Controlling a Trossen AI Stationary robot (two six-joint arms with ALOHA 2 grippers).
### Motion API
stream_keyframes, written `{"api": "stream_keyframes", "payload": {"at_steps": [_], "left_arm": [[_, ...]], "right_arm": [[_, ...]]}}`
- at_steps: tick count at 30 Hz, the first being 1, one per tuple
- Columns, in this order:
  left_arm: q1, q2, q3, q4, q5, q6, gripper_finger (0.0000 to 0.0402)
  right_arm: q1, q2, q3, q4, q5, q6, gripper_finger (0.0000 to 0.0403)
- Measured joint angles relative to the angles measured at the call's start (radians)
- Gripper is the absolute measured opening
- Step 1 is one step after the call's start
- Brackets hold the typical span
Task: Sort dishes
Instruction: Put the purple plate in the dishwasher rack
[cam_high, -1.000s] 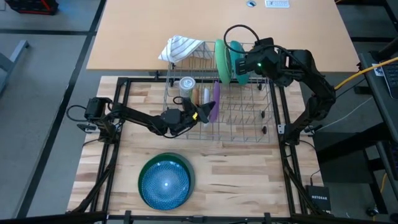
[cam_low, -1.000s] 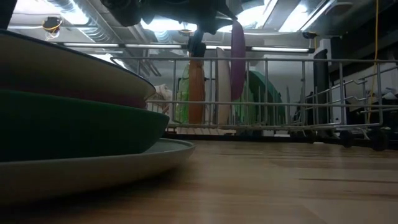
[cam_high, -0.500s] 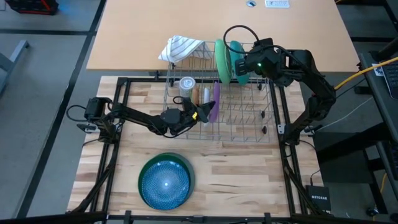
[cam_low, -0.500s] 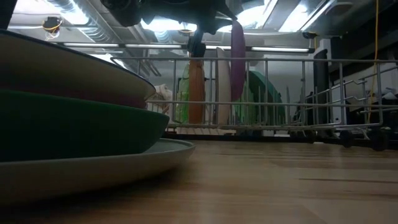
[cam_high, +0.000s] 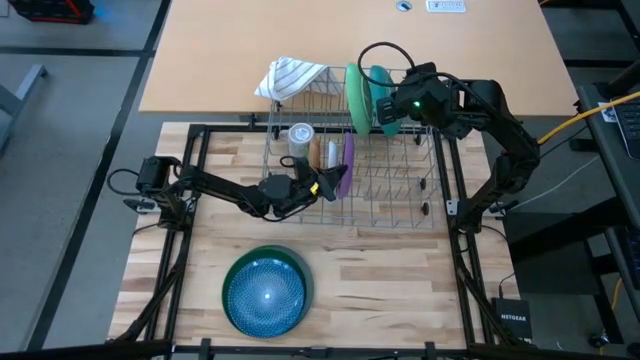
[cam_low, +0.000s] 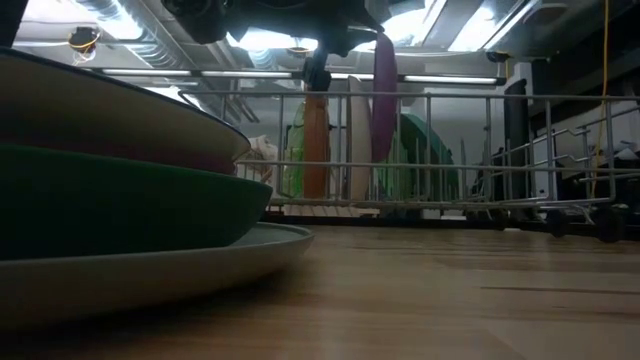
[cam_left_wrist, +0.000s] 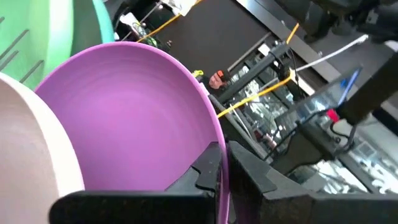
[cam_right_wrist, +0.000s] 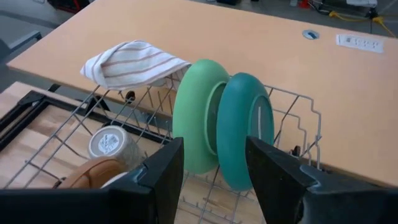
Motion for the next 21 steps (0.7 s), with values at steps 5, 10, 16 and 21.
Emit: {"api": "stream_keyframes", "payload": {"at_steps": [5, 10, 16, 21], "left_arm": [[0.002, 0.000, 0.000, 0.000, 0.010, 0.023, 0.0018], [0.002, 0.000, 0.000, 0.000, 0.001, 0.040, 0.0018], [-0.005, 0.001, 0.000, -0.001, -0.005, 0.135, 0.0018], [-0.021, 0.001, 0.000, -0.020, -0.010, 0.167, 0.0018]], "right_arm": [[0.000, 0.000, 0.000, 0.000, -0.021, -0.012, 0.0179], [0.000, 0.000, 0.000, 0.000, -0.025, -0.012, 0.0179], [0.000, 0.000, 0.000, 0.000, -0.025, -0.012, 0.0179], [0.000, 0.000, 0.000, 0.000, -0.025, -0.012, 0.0179]]}}
